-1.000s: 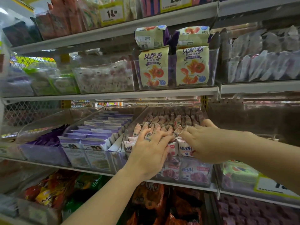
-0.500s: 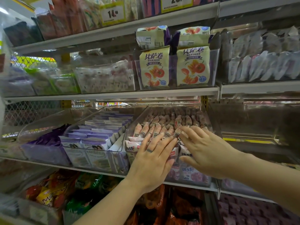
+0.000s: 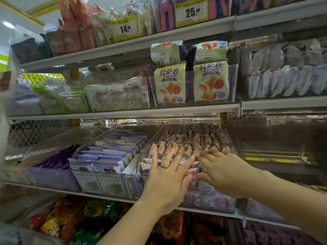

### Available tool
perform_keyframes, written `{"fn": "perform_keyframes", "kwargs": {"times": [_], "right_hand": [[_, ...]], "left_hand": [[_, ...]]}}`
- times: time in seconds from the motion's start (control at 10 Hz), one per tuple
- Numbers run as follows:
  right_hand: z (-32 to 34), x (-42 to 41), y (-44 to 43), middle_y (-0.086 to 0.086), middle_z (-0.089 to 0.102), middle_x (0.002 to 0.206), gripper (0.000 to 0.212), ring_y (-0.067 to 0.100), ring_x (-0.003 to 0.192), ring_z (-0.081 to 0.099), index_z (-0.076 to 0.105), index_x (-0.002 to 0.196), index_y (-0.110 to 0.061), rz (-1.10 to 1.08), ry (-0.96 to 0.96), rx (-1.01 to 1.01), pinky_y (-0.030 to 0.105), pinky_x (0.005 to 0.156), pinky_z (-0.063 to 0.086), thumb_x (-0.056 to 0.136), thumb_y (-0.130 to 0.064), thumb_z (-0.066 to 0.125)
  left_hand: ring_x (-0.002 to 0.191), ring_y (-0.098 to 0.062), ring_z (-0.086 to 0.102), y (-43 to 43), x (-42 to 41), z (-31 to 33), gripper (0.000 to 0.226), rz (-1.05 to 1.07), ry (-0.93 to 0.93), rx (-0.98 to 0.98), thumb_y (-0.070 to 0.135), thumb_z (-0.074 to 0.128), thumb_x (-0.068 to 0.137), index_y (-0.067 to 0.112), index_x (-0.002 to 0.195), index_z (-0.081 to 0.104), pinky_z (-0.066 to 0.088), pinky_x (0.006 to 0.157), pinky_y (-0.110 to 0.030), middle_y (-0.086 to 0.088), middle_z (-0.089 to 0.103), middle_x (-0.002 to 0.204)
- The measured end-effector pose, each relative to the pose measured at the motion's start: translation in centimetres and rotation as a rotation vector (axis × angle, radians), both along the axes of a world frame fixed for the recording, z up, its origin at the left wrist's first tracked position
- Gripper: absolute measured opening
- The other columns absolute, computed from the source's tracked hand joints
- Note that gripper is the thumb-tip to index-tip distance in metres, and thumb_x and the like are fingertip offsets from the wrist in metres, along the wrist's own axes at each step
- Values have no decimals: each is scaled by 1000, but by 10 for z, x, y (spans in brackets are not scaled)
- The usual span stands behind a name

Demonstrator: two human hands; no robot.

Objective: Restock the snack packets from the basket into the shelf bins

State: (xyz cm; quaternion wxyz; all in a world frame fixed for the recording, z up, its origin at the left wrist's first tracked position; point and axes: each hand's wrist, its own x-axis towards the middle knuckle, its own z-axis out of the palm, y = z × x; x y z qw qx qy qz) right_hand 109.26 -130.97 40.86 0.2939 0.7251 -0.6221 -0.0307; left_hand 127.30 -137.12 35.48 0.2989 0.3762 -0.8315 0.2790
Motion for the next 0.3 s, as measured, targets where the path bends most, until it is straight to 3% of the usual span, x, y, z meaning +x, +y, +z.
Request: {"fn": "perform_keyframes", "kwargs": {"times": [0.1, 0.2, 0.3], "right_hand": [[0, 8, -1, 7, 11, 160, 87, 29, 146, 15, 4, 152, -13, -67, -64, -3, 58, 112, 21, 88, -71, 5], [6, 17, 0, 8, 0, 162, 103, 30, 148, 5, -4, 153, -13, -116, -119, 100, 60, 115, 11, 79, -83, 13], [24, 17, 19, 6, 6, 162, 100, 27, 148, 10, 0, 154, -18, -52, -67, 91, 53, 119, 8, 81, -81, 26]], "left_hand": [[146, -19, -13, 0, 2, 1, 53, 25, -85, 7, 58, -8, 95, 40, 144, -14, -11, 110, -64, -3, 6, 160], [140, -16, -26, 5, 3, 9, 57, 30, -146, 82, 64, -6, 89, 41, 139, -24, -18, 108, -62, -1, -8, 160], [142, -11, -23, 12, 13, 19, 63, -46, -24, 182, 63, 16, 94, 45, 144, -18, -18, 113, -54, 9, -8, 161]]}}
